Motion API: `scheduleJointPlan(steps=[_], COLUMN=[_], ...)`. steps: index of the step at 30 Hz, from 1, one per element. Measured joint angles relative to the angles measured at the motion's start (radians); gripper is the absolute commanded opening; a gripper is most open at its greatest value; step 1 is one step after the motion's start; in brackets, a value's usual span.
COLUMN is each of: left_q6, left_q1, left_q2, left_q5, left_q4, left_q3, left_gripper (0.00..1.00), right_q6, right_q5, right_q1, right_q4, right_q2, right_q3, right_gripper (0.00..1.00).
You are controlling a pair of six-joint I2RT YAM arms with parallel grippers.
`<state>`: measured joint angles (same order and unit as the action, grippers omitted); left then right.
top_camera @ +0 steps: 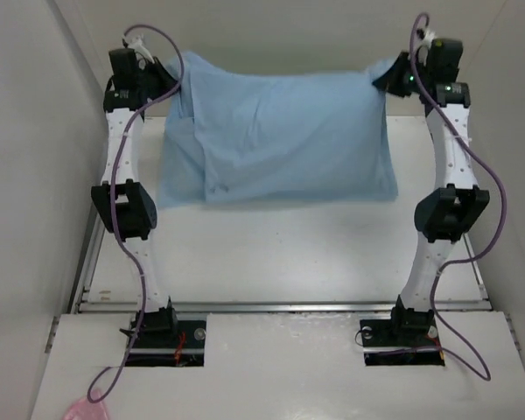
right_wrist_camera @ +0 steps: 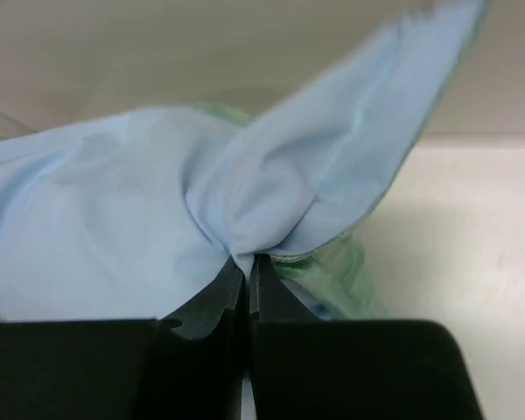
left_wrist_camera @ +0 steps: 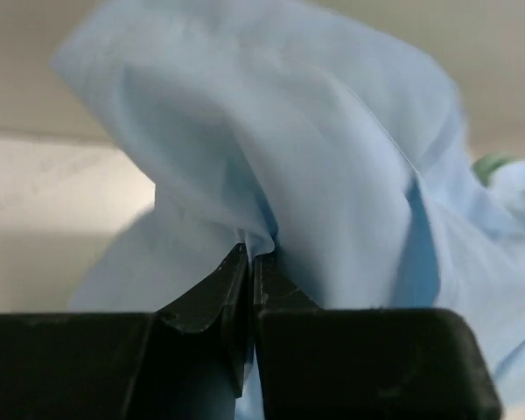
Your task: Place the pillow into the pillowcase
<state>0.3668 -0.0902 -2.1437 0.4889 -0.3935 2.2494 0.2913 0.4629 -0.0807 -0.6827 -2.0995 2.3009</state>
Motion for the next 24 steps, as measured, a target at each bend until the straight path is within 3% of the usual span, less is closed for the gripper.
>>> scheduleJointPlan(steps=[2,4,9,10,11,12,13,16,19,21,24], left_q6=[-0.004,-0.006,-0.011,-0.01,-0.006,0.004,0.019,0.091,0.18,0.236,0.296], left_q1=[-0.006,-0.011,-0.015,-0.014,-0.014,-0.015,-0.017,-0.026,-0.038,-0.043,-0.052], left_q2=[-0.035,0.05,0.462,0.541,0.625,0.698,0.752,0.833,0.802,0.806,0.924], left_q5=[0.002,0.003,-0.062,-0.083,-0.105,-0.126,-0.147,-0.204,-0.271,-0.315,-0.406], left_q4=[-0.016,0.013,0.127,0.166,0.198,0.22,0.239,0.284,0.224,0.13,-0.006], left_q3=[0.163,0.111,-0.36,-0.465,-0.582,-0.694,-0.799,-1.088,-1.303,-1.403,-1.441], left_gripper=[0.0,0.0,0.05,0.05,0.08,0.18,0.97,1.0,1.0,1.0,1.0], right_q6=[-0.004,-0.008,-0.009,-0.013,-0.013,-0.013,-0.01,-0.023,-0.029,-0.032,-0.024], right_q5=[0.006,0.005,0.009,0.012,0.016,0.018,0.016,-0.026,-0.108,-0.161,-0.246], right_q1=[0.003,0.003,-0.005,-0.005,-0.005,-0.005,-0.004,-0.004,-0.008,-0.009,-0.009], right_q4=[0.022,0.076,0.332,0.391,0.418,0.447,0.476,0.463,0.316,0.169,0.077], right_q2=[0.001,0.111,0.568,0.647,0.717,0.77,0.809,0.793,0.732,0.78,0.982], right_q3=[0.174,0.135,-0.444,-0.577,-0.697,-0.824,-0.941,-1.232,-1.414,-1.456,-1.405], right_gripper=[0.0,0.0,0.07,0.14,0.27,0.49,0.97,1.0,1.0,1.0,1.0])
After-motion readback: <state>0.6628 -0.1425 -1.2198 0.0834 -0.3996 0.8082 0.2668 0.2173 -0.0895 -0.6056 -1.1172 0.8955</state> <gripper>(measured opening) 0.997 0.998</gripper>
